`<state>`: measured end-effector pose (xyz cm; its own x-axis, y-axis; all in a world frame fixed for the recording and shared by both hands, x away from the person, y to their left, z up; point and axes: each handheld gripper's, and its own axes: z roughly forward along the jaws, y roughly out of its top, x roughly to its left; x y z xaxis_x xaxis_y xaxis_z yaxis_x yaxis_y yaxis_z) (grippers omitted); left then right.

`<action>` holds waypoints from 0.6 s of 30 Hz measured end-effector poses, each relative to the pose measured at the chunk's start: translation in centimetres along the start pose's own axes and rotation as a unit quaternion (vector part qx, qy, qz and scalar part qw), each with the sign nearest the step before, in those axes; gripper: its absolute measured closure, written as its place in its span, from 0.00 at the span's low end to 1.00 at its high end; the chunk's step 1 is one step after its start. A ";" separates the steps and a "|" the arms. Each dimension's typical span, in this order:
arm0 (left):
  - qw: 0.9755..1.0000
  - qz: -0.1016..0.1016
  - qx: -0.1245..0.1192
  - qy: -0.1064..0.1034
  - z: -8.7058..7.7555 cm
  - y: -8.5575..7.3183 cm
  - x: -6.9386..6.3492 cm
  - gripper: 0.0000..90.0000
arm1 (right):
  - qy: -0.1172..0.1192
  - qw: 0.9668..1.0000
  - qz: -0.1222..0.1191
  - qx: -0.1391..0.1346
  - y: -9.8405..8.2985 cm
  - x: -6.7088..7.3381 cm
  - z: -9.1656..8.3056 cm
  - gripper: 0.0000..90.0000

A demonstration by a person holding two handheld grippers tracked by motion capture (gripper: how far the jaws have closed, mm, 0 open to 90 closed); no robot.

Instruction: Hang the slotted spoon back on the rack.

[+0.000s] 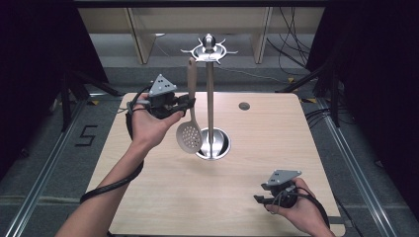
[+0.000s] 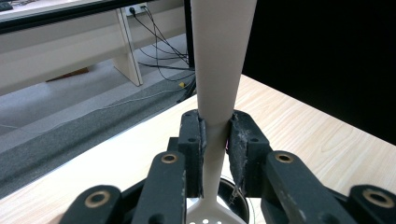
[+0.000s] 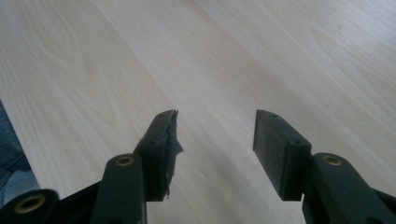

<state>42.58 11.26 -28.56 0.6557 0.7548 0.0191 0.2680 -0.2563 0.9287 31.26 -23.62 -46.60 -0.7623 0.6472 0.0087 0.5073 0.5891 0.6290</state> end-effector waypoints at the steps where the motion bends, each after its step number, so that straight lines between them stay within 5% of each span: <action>1: 1.000 0.000 0.001 -0.001 0.0 0.0 0.0 0.84 | 0.000 1.000 0.000 0.000 0.0 0.0 0.0 0.56; 18: 1.000 -0.005 0.006 0.000 1.0 0.2 -0.1 0.83 | 0.000 1.000 -0.001 0.000 0.0 0.0 0.0 0.56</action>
<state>43.29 10.55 -28.73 0.6525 0.7577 0.0098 0.2827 -0.2554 0.9246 31.31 -23.64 -46.63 -0.7636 0.6456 0.0080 0.5057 0.5903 0.6291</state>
